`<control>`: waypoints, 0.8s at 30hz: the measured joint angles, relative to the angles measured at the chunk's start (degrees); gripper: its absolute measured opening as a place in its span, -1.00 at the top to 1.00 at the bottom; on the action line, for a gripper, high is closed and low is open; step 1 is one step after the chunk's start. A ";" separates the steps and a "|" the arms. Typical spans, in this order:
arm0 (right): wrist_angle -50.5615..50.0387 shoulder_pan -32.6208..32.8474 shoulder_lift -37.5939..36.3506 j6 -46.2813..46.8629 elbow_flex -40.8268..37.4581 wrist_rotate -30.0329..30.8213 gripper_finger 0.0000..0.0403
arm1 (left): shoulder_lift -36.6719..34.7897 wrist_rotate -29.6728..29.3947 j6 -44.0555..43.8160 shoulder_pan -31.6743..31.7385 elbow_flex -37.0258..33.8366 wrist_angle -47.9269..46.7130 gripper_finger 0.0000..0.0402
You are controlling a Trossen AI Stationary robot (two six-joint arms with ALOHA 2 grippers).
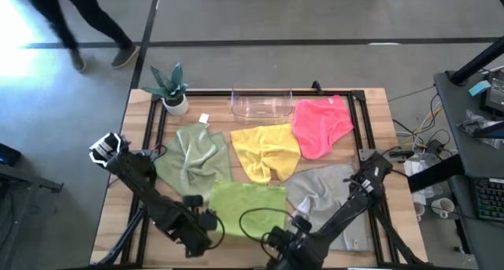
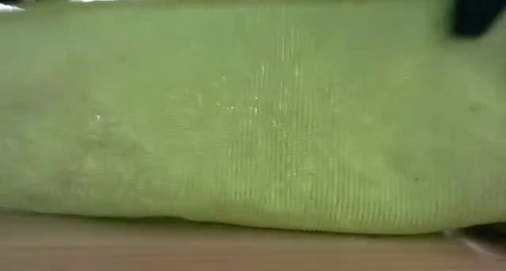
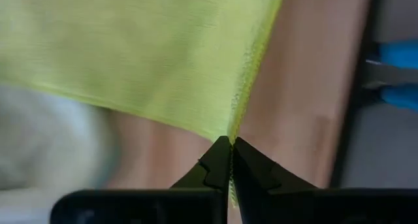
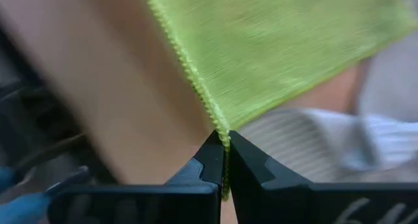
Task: Fold microfiber towels
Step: Fold the green microfiber cloth
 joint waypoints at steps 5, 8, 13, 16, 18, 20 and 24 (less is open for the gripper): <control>-6.70 -3.12 -0.09 -0.04 -0.80 3.31 0.96 | -0.04 -5.50 0.07 3.65 -0.75 -5.41 1.00; -8.52 -5.11 -0.13 -0.61 -2.80 4.25 0.96 | -0.11 -6.26 0.90 6.31 -2.24 -5.88 1.00; -8.59 -7.76 -0.13 -2.56 -7.02 4.42 0.96 | -0.11 -6.35 2.00 10.16 -5.13 -6.03 1.00; -8.79 -9.01 -0.13 -3.60 -8.99 5.71 0.96 | -0.17 -6.99 3.11 11.97 -6.28 -5.99 1.00; -8.74 -9.98 -0.13 -5.01 -9.93 5.92 0.96 | -0.20 -7.14 4.52 13.17 -6.94 -5.86 1.00; -8.73 -10.79 -0.13 -6.13 -10.71 5.90 0.96 | -0.14 -7.14 5.02 14.32 -7.46 -5.64 1.00; -8.13 -11.79 -0.13 -8.00 -11.26 5.85 0.96 | -0.02 -6.51 6.68 15.88 -8.02 -5.86 1.00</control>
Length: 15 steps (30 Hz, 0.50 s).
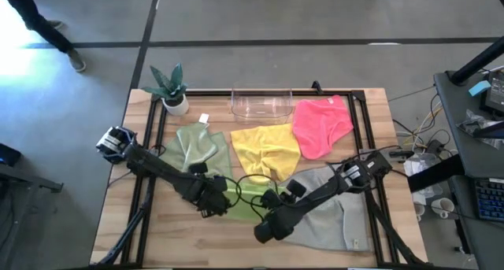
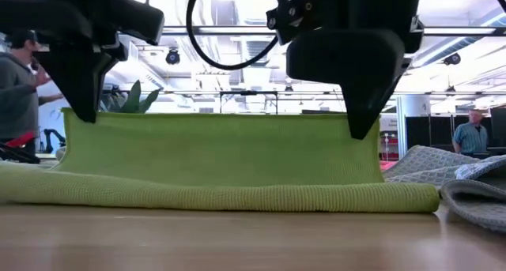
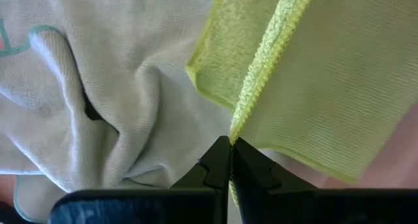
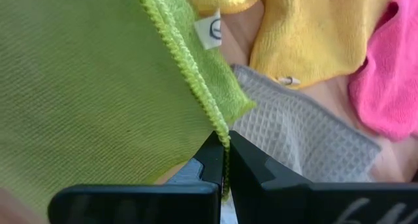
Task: Fold microfiber towels
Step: Fold the green microfiber cloth
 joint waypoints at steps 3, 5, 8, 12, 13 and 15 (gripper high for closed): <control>0.13 -0.41 0.00 -1.13 0.00 -0.41 0.96 | 0.00 0.09 0.56 0.57 0.02 0.21 1.00; 0.17 -0.80 0.00 -1.13 0.02 -1.81 0.96 | 0.00 0.07 1.51 0.90 0.00 0.38 1.00; 0.16 -1.16 0.00 -1.04 0.02 -4.45 0.96 | 0.00 -0.06 2.34 1.18 0.00 0.96 1.00; 0.10 -1.01 0.00 -0.98 0.02 -4.94 0.96 | 0.02 -0.25 5.54 1.17 0.00 2.75 1.00; 0.10 -1.01 0.00 -1.00 0.10 -5.15 0.95 | 0.02 -0.26 5.78 1.17 0.00 3.20 0.99; 0.13 -1.08 0.00 -1.09 0.33 -5.09 0.92 | 0.02 -0.26 5.88 1.17 0.00 3.32 0.95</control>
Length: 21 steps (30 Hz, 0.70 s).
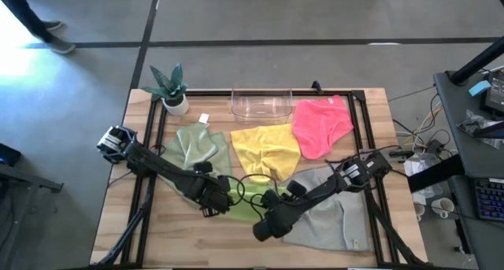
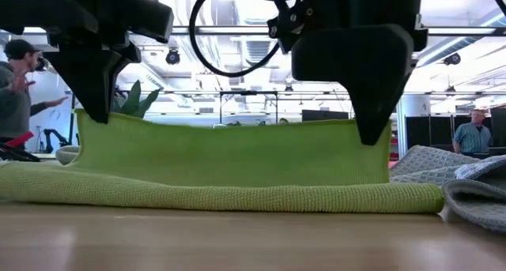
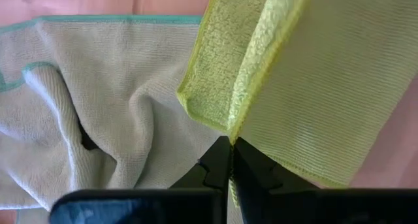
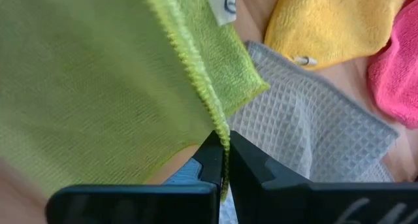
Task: Fold microfiber towels
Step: Fold the green microfiber cloth
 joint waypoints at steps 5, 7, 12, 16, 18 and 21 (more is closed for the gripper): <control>-0.03 -0.39 -0.02 0.07 0.35 0.44 0.73 | 0.00 -0.17 0.07 0.02 -0.02 0.03 0.76; -0.24 -0.59 -0.02 0.02 0.61 0.80 0.63 | 0.00 -1.00 0.07 0.01 -0.02 0.01 0.66; -2.23 -0.85 -0.98 -0.01 0.95 3.38 0.43 | -0.01 -1.16 -0.38 0.12 0.07 -1.29 0.42; -3.71 -0.93 -3.79 -1.19 0.88 5.34 0.34 | -0.36 3.33 -0.46 0.13 1.28 -2.00 0.34; -3.48 -0.95 -5.80 -2.35 0.42 6.63 0.33 | -0.56 5.33 -0.46 0.11 1.76 -1.55 0.33; -3.41 -1.08 -9.12 -3.98 -0.37 7.69 0.32 | -1.48 6.59 -0.56 -0.69 1.18 2.77 0.33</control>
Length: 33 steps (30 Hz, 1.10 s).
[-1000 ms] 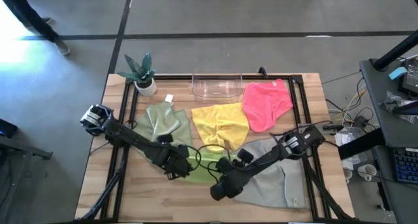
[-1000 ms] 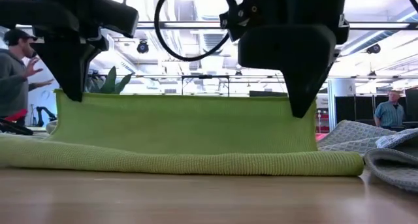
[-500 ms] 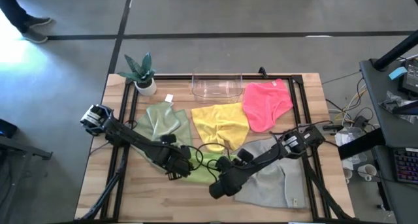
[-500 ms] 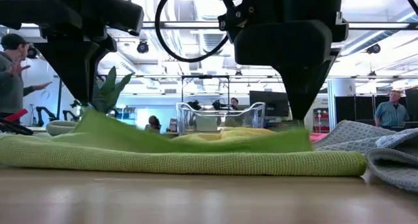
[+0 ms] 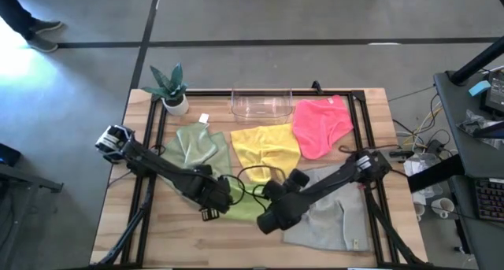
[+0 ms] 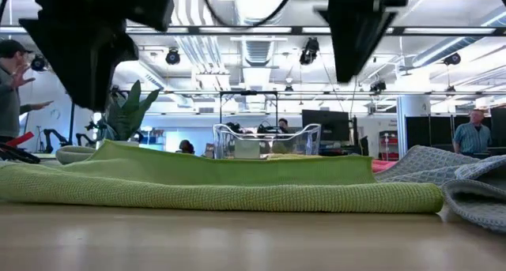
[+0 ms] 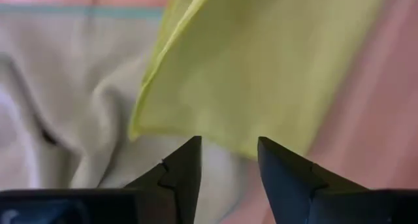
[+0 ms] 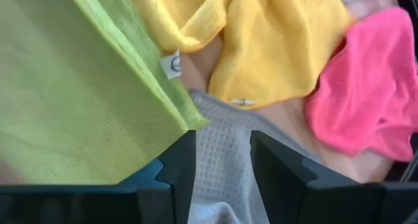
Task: Fold microfiber towels
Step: Fold the green microfiber cloth
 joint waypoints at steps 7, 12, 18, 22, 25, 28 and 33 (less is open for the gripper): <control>17.12 -0.33 -8.69 -6.05 -10.19 -3.31 0.43 | -0.44 0.50 -0.08 -2.97 -1.64 7.47 0.33; 40.30 -1.51 -14.18 -11.55 -21.87 -10.43 0.66 | -0.44 0.36 -1.54 -5.11 -1.70 8.28 0.33; 58.98 -4.08 -15.23 -13.88 -31.03 -13.69 0.94 | -0.44 0.17 -1.60 -6.37 -1.93 11.48 0.33; 63.53 -5.46 -15.25 -13.44 -35.11 -13.70 0.96 | -0.44 -0.20 -1.67 -6.42 -1.99 12.23 0.33; 65.90 -6.45 -15.25 -13.42 -37.34 -15.06 0.96 | -0.39 -0.34 -1.62 -6.42 -2.13 13.13 0.33; 69.21 -7.31 -14.98 -13.40 -39.75 -16.53 0.96 | -0.33 -0.36 -1.50 -6.42 -3.65 17.68 0.33; 69.52 -8.08 -13.37 -13.47 -40.23 -18.00 0.96 | -0.26 -0.36 -1.52 -6.37 -8.49 26.85 0.33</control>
